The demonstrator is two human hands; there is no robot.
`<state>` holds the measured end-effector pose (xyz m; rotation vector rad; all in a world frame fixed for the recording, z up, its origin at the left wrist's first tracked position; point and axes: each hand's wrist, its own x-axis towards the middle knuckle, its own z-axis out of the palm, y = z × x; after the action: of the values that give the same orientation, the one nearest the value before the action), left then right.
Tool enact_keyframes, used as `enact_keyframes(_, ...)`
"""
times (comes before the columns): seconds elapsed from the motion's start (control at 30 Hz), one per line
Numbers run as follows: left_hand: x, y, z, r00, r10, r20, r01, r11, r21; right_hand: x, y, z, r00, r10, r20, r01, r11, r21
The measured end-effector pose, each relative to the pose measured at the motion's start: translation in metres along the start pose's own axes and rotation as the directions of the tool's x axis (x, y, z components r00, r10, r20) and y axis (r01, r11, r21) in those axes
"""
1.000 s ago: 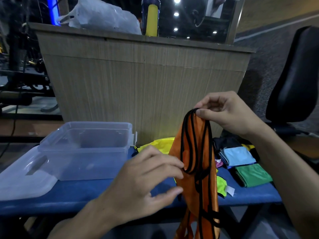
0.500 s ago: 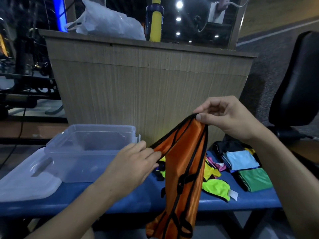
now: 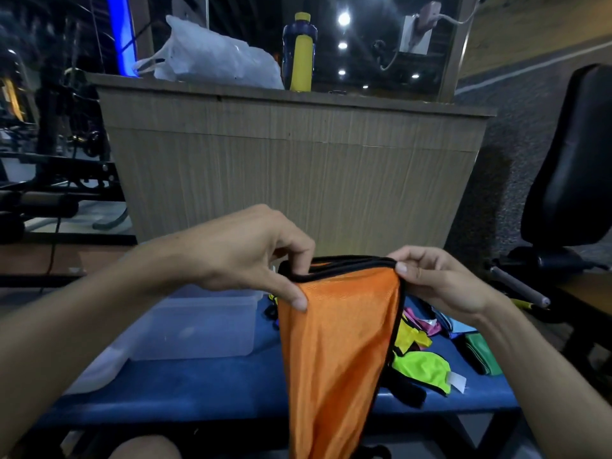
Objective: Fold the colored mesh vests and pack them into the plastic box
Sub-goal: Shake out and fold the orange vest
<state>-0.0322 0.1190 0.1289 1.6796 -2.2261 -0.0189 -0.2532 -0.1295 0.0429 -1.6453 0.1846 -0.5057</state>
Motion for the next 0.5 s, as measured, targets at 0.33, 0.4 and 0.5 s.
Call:
enact_keyframes(0.33,0.001,-0.008,-0.017,0.996,-0.018,0.092,0.006,0.992,0.125,0.016,-0.021,0.026,0.964,-0.097,-0.247,0.122,0.989,0.086)
enact_keyframes(0.4,0.003,-0.009,-0.018,0.999,-0.024,0.048,0.022,0.999,0.048,0.02,-0.029,0.028,0.95,-0.124,-0.287,0.138,0.99,0.029)
enact_keyframes(0.5,0.003,-0.007,-0.021,0.999,-0.036,0.027,0.038,0.995,-0.087,0.023,-0.035,0.032,0.949,-0.125,-0.288,0.107,0.991,-0.075)
